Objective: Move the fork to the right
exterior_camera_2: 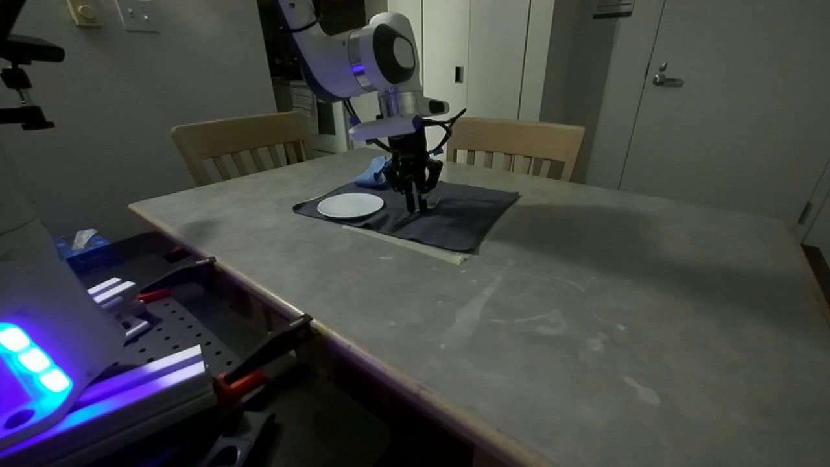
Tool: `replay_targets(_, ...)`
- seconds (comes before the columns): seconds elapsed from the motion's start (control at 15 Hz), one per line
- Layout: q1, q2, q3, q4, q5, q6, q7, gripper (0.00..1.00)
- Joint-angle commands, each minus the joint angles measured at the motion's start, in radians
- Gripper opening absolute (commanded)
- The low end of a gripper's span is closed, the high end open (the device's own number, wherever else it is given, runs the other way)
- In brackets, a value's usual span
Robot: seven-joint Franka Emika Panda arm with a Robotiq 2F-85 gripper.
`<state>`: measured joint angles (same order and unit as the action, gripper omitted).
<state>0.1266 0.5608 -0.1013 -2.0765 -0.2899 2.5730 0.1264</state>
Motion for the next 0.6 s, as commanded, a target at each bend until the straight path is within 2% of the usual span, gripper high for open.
replay_targets(0.0,0.008,-0.159,0.011,-0.164,-0.012,-0.006,-0.018,0.59)
replay_targets(0.2,0.040,-0.286,0.000,-0.281,-0.061,-0.021,0.028,0.81)
replay_targets(0.4,0.036,-0.382,0.020,-0.354,-0.079,-0.069,0.057,1.00)
replay_targets(0.53,0.028,-0.453,0.034,-0.451,-0.098,-0.058,0.074,1.00)
